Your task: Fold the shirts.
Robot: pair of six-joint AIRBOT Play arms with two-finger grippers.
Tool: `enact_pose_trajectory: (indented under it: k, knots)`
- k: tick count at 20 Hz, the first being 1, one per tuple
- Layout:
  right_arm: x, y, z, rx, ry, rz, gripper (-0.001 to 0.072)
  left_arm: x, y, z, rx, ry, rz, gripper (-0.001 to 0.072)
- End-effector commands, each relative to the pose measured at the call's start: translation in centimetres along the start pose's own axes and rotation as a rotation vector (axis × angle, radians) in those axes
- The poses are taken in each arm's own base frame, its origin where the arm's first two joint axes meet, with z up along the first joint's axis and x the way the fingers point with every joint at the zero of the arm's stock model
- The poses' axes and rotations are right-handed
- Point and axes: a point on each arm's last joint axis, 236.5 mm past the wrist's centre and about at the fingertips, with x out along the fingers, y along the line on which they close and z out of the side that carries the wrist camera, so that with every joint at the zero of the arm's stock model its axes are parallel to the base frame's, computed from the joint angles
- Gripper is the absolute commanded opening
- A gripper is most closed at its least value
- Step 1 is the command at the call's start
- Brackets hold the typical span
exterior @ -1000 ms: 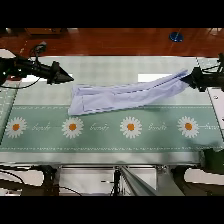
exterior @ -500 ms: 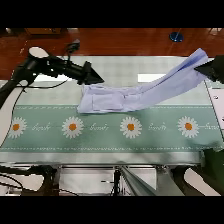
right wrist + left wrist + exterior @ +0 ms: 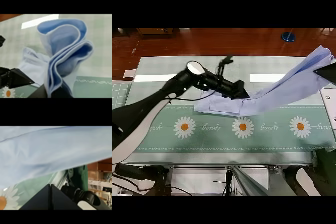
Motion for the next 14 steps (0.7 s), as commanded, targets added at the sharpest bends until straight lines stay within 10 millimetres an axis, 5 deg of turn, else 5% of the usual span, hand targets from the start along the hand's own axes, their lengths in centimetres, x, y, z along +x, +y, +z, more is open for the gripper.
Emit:
enact_pose_trajectory:
  k: [1,10,12,14]
  knots:
    - [-1.6,1.8,-1.5,-0.004,0.012,0.003,0.0029,4.3,-0.3,-1.3,-0.039,0.010,-0.022,0.0026]
    - [-4.1,4.6,-2.3,-0.017,-0.053,0.011,0.0029,13.3,-0.1,-4.9,-0.246,0.040,-0.179,0.0025]
    - [-4.3,4.8,-2.4,-0.020,-0.057,0.008,0.0029,14.0,-0.4,-3.9,-0.264,-0.010,-0.250,0.0025]
    - [-4.4,4.9,-2.8,-0.020,-0.041,0.010,0.0029,12.2,-0.3,-1.7,-0.299,-0.044,-0.305,0.0024]
